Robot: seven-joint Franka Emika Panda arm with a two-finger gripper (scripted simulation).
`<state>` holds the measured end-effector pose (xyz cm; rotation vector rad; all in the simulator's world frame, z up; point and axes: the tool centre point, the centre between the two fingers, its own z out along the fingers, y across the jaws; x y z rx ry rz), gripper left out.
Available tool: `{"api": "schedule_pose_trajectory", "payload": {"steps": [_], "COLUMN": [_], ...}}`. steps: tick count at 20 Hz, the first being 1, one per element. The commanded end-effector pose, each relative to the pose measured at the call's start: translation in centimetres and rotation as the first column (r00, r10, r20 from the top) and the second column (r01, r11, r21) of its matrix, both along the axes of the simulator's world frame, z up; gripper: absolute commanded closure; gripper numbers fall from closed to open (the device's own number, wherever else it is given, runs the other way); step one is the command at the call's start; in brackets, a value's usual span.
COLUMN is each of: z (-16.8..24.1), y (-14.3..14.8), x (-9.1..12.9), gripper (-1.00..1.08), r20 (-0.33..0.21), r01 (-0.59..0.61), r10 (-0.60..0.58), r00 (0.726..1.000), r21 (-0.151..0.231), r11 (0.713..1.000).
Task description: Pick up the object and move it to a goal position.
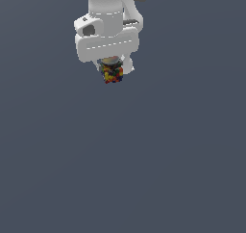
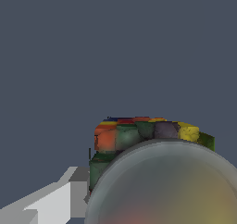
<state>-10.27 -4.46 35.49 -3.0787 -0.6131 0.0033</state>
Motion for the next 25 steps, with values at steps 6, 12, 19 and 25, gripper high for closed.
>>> {"api": "schedule_pose_trajectory", "payload": {"steps": [6,12,19,25], "z": [6.7,10.1,11.8,11.5], "y": [-2.1,-3.3,-3.8,-3.8], "x": [-2.4,-3.5,-4.0,-3.8], "gripper": [1.08,1.08,1.08,1.08], "r20": [0.002,0.003,0.003,0.003], "r01": [0.0,0.0,0.0,0.0], "r10": [0.0,0.0,0.0,0.0], "r00": [1.0,1.0,1.0,1.0], "r21": [0.0,-0.001,-0.002,-0.002], "r11": [1.0,1.0,1.0,1.0]}}
